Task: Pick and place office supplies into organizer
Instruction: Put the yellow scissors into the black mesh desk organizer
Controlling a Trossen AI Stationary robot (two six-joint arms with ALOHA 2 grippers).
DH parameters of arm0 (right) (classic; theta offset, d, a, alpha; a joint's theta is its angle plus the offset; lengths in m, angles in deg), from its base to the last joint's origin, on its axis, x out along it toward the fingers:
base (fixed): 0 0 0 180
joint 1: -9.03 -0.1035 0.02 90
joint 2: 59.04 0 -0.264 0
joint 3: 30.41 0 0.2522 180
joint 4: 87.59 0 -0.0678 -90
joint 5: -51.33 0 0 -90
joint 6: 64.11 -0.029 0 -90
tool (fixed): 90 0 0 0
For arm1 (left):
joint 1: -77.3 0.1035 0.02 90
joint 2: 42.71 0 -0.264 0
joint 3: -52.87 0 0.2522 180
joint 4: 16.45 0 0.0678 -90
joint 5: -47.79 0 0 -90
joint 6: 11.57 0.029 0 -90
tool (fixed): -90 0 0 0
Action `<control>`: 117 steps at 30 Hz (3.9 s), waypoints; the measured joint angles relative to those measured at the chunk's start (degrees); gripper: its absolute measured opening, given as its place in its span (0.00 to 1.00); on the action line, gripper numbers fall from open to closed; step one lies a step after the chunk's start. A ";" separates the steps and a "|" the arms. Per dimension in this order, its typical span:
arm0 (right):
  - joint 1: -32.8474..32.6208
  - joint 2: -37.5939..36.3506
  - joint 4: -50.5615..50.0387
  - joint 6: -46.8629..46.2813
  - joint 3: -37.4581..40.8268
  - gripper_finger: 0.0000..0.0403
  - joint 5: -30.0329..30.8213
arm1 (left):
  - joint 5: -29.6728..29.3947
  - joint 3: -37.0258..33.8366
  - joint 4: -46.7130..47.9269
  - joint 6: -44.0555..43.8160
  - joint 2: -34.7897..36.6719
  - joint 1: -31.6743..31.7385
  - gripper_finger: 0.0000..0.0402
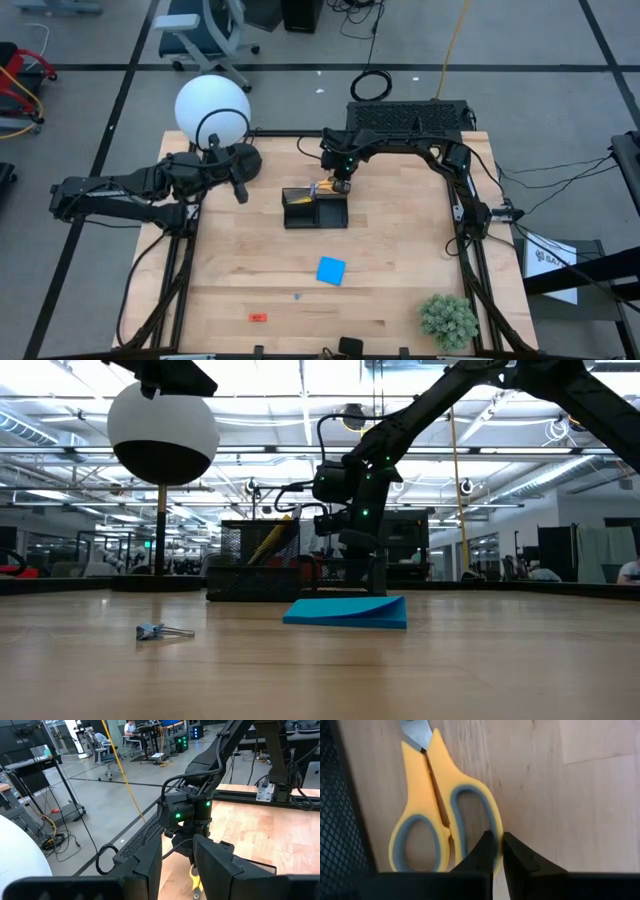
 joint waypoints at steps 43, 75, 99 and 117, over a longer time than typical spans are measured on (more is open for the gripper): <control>-11.24 -18.74 10.60 33.71 0.15 0.02 43.99 | -0.08 0.04 0.02 0.22 0.00 0.00 0.30; -25.72 -18.75 34.14 77.42 0.11 0.02 64.53 | -0.33 0.04 0.17 0.22 0.01 0.01 0.30; -30.09 -16.10 34.32 86.88 0.09 0.02 59.68 | -0.33 0.04 0.16 0.22 0.00 0.00 0.30; -29.03 -9.15 40.53 90.13 0.11 0.02 55.09 | -0.26 0.04 0.16 0.39 0.02 0.02 0.30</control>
